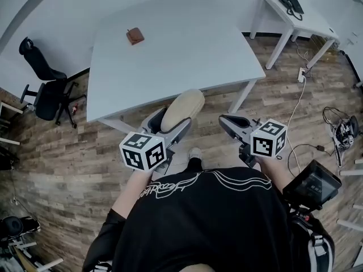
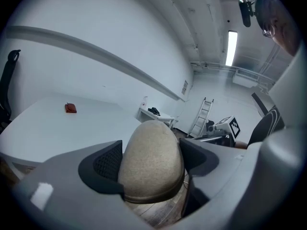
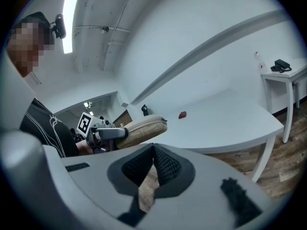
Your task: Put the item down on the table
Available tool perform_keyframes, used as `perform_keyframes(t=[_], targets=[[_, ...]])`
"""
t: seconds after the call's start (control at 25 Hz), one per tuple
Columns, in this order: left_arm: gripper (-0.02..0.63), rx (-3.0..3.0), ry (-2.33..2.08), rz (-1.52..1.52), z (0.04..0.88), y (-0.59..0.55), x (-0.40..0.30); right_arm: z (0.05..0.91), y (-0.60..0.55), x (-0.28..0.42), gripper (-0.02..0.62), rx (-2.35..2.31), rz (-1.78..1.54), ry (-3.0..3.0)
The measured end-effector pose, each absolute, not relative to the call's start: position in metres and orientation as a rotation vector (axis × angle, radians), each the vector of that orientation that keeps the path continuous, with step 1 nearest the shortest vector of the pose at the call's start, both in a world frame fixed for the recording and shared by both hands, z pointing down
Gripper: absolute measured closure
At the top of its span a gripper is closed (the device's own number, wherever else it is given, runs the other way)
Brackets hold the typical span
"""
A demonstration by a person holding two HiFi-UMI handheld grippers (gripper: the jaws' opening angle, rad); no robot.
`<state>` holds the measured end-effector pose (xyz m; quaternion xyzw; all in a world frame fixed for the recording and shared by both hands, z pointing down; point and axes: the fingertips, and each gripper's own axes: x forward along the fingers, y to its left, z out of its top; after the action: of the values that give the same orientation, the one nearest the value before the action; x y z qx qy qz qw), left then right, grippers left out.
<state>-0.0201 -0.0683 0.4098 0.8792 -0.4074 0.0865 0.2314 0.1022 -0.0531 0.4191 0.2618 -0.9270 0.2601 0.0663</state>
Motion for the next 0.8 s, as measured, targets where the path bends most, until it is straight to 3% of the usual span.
perform_keyframes(t=[0.36,0.8], targets=[[0.224,2.401,-1.197,0.272,0.407,-0.177,-0.083,0.408,-0.169,0.057,0.589,0.804,0.719,-2.783],[0.224,2.374,-1.177,0.281,0.422,-0.227,-0.097,0.42,-0.213,0.046,0.589,0.844,0.778,-2.752]])
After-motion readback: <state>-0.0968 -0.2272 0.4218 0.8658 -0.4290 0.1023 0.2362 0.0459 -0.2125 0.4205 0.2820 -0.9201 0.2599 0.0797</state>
